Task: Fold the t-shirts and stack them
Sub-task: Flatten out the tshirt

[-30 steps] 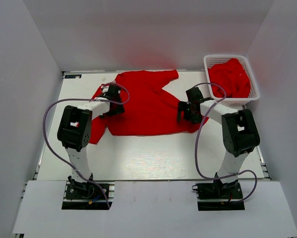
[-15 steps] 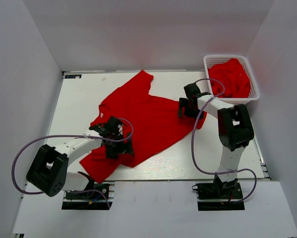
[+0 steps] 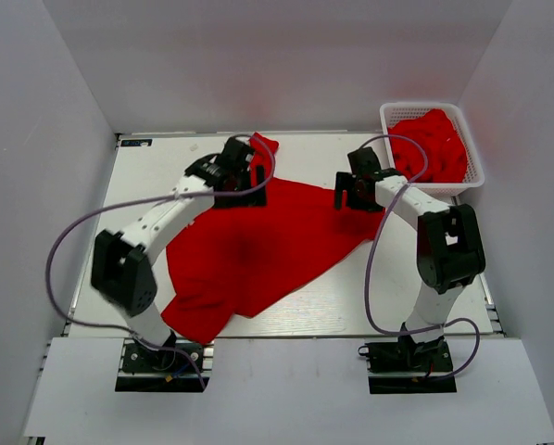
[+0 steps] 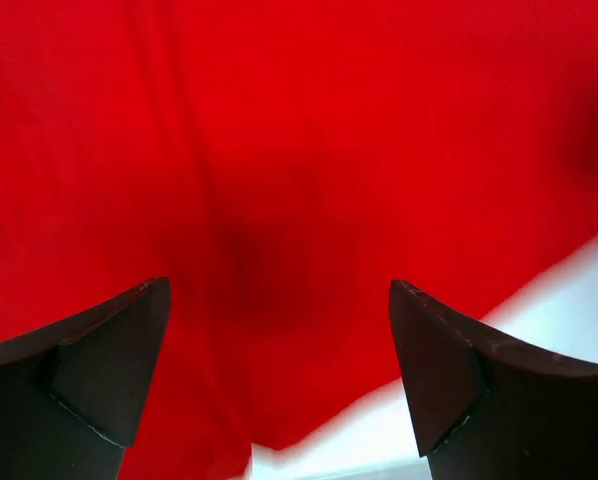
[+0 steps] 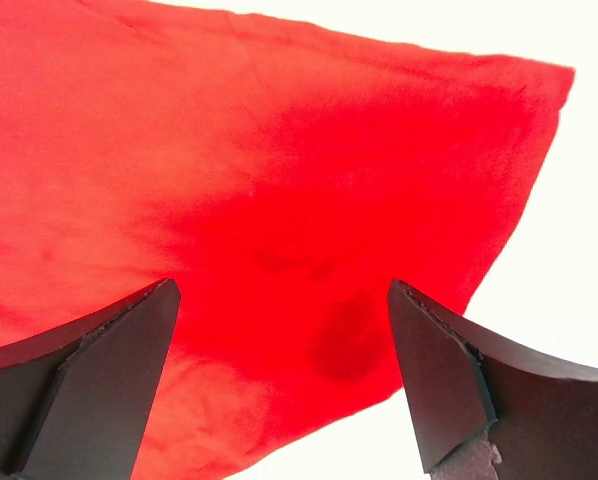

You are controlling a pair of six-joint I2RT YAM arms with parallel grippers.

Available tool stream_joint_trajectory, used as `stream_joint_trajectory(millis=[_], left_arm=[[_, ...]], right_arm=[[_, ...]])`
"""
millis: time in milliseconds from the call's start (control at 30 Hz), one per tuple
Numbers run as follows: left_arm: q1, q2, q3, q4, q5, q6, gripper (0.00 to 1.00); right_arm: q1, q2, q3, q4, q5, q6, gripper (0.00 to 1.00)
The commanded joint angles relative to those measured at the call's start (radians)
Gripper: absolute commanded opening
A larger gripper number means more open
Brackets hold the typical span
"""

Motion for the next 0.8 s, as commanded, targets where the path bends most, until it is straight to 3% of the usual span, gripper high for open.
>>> stream_joint_trajectory(millis=[0, 167, 300, 467, 600, 767], left_arm=[[0.038, 0.133, 0.152, 0.040, -0.211, 0.058, 1.00], [0.097, 0.385, 0.388, 0.026, -0.241, 0.108, 1.00], [0.170, 0.531, 0.422, 0.069, -0.195, 0.135, 1.00], [0.219, 0.553, 0.323, 0.221, -0.159, 0.146, 1.00], [0.239, 0.553, 0.255, 0.230, -0.148, 0.137, 1.00], [0.250, 0.479, 0.044, 0.273, -0.109, 0.103, 1.00]], right_arm=[[0.004, -0.068, 0.008, 0.038, 0.006, -0.010, 0.90], [0.010, -0.059, 0.000, 0.043, -0.037, -0.007, 0.90], [0.016, -0.035, 0.020, 0.029, -0.053, -0.013, 0.90], [0.036, -0.015, -0.006, 0.076, -0.074, -0.018, 0.90], [0.044, 0.017, -0.011, 0.076, -0.065, -0.019, 0.90], [0.056, 0.050, -0.032, 0.084, -0.056, -0.004, 0.90]])
